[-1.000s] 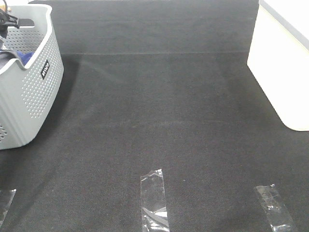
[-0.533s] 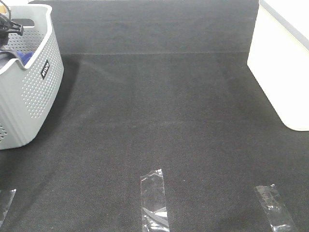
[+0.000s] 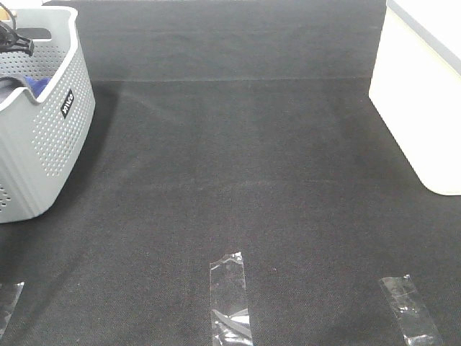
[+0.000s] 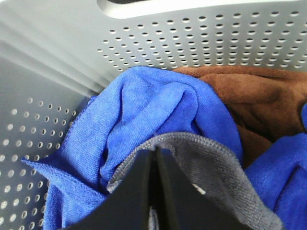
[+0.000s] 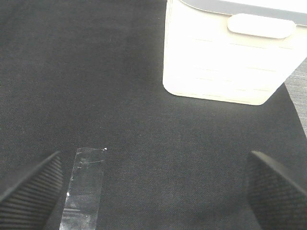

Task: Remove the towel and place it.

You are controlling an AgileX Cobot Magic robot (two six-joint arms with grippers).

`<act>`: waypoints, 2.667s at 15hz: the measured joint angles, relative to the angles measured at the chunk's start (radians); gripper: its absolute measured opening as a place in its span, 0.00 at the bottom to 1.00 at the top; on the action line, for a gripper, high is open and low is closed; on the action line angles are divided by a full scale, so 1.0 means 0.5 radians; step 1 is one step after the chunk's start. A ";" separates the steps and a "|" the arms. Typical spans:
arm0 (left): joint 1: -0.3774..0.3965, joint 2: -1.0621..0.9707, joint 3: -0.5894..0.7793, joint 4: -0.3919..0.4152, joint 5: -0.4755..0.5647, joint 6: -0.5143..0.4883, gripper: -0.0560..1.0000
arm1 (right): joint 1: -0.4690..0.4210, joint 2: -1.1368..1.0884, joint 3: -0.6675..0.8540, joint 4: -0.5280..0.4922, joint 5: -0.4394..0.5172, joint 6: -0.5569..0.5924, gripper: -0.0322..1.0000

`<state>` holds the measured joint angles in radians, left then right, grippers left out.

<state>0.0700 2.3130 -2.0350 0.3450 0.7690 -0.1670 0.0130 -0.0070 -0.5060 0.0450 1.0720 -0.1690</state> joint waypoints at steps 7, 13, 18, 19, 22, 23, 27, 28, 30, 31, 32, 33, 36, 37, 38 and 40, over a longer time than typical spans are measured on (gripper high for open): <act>0.000 -0.124 0.000 -0.006 0.032 0.086 0.06 | 0.000 0.000 0.000 0.000 0.000 0.000 0.96; -0.002 -0.470 0.000 -0.050 -0.004 0.180 0.06 | 0.000 0.000 0.000 0.000 0.000 0.000 0.96; -0.022 -0.792 0.000 -0.510 -0.292 0.400 0.06 | 0.000 0.000 0.000 0.000 0.000 0.000 0.96; -0.052 -0.826 0.000 -0.586 -0.346 0.460 0.06 | 0.000 0.000 0.000 -0.002 0.000 0.000 0.96; -0.266 -0.912 0.000 -0.670 -0.518 0.656 0.06 | 0.000 0.000 0.000 -0.002 0.000 0.000 0.96; -0.346 -0.934 -0.002 -0.674 -0.574 0.704 0.06 | 0.000 0.000 0.000 -0.002 -0.004 0.000 0.96; -0.662 -0.982 -0.092 -0.674 -0.636 0.758 0.06 | 0.000 0.000 0.000 -0.002 -0.004 0.000 0.96; -0.738 -1.006 -0.118 -0.674 -0.636 0.760 0.06 | 0.000 0.000 0.000 -0.002 -0.004 0.000 0.96; -0.898 -1.088 -0.132 -0.674 -0.642 0.770 0.06 | 0.000 0.040 0.000 0.036 -0.006 0.000 0.96; -0.978 -1.126 -0.138 -0.674 -0.638 0.774 0.06 | 0.000 0.092 0.000 0.086 -0.006 0.000 0.96; -1.044 -1.150 -0.144 -0.674 -0.614 0.774 0.06 | 0.000 0.170 0.000 0.158 -0.006 0.000 0.96; -1.106 -1.164 -0.144 -0.674 -0.538 0.776 0.06 | 0.000 0.258 0.000 0.232 -0.006 0.000 0.96; -1.270 -1.156 -0.144 -0.678 -0.314 0.776 0.06 | 0.000 0.530 0.000 0.442 -0.018 -0.028 0.96; -1.340 -1.154 -0.144 -0.690 -0.234 0.776 0.06 | 0.000 0.636 0.000 0.510 -0.024 -0.084 0.96; -1.434 -1.154 -0.144 -0.702 -0.154 0.776 0.06 | 0.000 0.792 -0.012 0.612 -0.044 -0.198 0.96; -1.574 -1.148 -0.144 -0.716 -0.064 0.776 0.06 | 0.000 0.960 -0.016 0.840 -0.222 -0.424 0.95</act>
<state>-0.7170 1.7390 -2.1070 -0.0130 0.7370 0.2210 0.0130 0.4730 -0.5140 0.4650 0.9610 -0.3810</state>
